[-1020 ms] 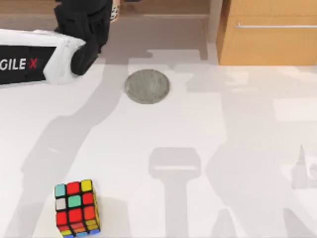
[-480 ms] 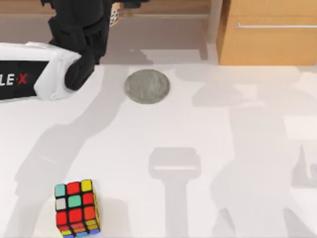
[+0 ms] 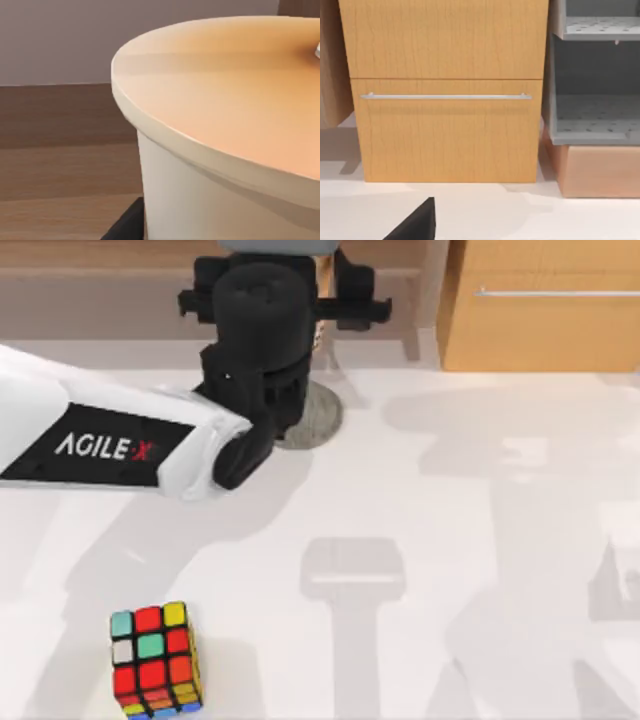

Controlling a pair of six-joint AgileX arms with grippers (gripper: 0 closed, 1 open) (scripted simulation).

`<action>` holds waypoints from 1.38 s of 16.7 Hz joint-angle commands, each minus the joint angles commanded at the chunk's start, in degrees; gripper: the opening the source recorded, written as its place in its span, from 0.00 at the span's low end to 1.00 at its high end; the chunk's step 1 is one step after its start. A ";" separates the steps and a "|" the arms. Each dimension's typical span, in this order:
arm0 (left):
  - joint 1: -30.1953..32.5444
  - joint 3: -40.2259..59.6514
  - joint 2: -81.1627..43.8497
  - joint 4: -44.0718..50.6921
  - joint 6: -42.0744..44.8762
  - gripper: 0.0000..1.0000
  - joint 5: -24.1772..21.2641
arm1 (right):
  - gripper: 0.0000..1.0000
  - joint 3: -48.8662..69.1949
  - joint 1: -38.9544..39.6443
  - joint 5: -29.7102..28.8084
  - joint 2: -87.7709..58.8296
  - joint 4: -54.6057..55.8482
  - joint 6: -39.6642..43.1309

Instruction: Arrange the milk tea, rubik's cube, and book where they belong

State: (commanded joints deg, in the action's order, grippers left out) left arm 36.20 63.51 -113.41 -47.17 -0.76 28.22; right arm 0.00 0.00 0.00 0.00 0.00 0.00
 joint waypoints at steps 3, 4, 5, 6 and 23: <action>0.89 0.44 -6.19 -2.08 -1.27 0.00 2.75 | 1.00 0.00 0.00 0.00 0.00 0.00 0.00; 0.76 0.98 -7.72 -2.77 -1.66 0.00 3.53 | 1.00 0.00 0.00 0.00 0.00 0.00 0.00; 0.52 1.62 -8.85 -3.41 -1.99 0.00 4.17 | 1.00 0.00 0.00 0.00 0.00 0.00 0.00; 0.27 2.20 -9.56 -3.90 -2.23 0.00 4.62 | 1.00 0.00 0.00 0.00 0.00 0.00 0.00; 0.15 1.70 -14.60 -9.66 -2.41 0.00 4.79 | 1.00 0.00 0.00 0.00 0.00 0.00 0.00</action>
State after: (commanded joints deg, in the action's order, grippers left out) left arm 36.34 65.21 -128.01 -56.84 -3.17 33.01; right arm 0.00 0.00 0.00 0.00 0.00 0.00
